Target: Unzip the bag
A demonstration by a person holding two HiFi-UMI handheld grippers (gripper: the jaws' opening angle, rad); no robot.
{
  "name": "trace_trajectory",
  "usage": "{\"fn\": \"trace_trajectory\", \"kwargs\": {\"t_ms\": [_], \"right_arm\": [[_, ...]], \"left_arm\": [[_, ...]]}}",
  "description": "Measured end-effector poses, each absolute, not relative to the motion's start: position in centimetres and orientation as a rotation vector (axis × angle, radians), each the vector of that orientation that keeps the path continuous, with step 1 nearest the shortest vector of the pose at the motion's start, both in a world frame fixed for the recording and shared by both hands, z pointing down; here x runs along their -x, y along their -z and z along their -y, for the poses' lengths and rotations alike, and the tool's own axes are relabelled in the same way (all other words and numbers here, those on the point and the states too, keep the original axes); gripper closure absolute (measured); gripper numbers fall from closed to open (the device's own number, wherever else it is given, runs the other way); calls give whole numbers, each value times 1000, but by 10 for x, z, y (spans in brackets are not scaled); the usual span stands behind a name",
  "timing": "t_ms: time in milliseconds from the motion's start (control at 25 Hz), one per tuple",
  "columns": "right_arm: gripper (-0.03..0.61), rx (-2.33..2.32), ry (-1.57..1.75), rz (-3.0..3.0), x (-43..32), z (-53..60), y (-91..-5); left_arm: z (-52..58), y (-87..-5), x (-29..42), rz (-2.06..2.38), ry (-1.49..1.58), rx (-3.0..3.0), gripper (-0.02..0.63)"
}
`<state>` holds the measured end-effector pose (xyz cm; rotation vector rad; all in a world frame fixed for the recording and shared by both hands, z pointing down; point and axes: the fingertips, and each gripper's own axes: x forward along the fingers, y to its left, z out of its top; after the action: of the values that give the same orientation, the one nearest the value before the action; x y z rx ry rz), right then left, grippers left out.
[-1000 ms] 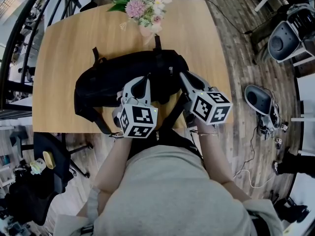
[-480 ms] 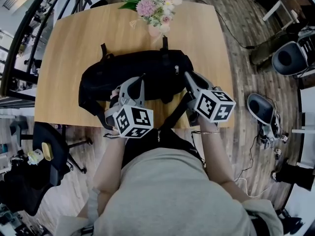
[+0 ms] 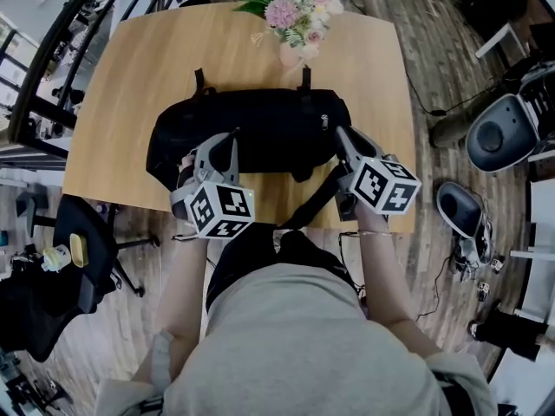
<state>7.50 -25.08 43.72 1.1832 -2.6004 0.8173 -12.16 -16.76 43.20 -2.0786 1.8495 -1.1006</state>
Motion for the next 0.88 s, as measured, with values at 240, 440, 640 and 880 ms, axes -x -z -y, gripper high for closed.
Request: {"fn": "trace_trajectory", "kwargs": {"t_ms": [240,440,640,880], "right_arm": [[476,-1179,-645,2575,-69,246,-431],[440,-1106,-316,2585,-58,235,-405],[440,-871,89,2574,-13,216,-379],[424,-539,274,2555,73,190,-382]], "left_arm": [[161,-425,128,-1830,1091,2066,595],[158,-421,134,-1802,1075,2084,595],[159,-415,134,-1745,1062,2104,595],[162,-411,136,-1744,1002,2169,595]]}}
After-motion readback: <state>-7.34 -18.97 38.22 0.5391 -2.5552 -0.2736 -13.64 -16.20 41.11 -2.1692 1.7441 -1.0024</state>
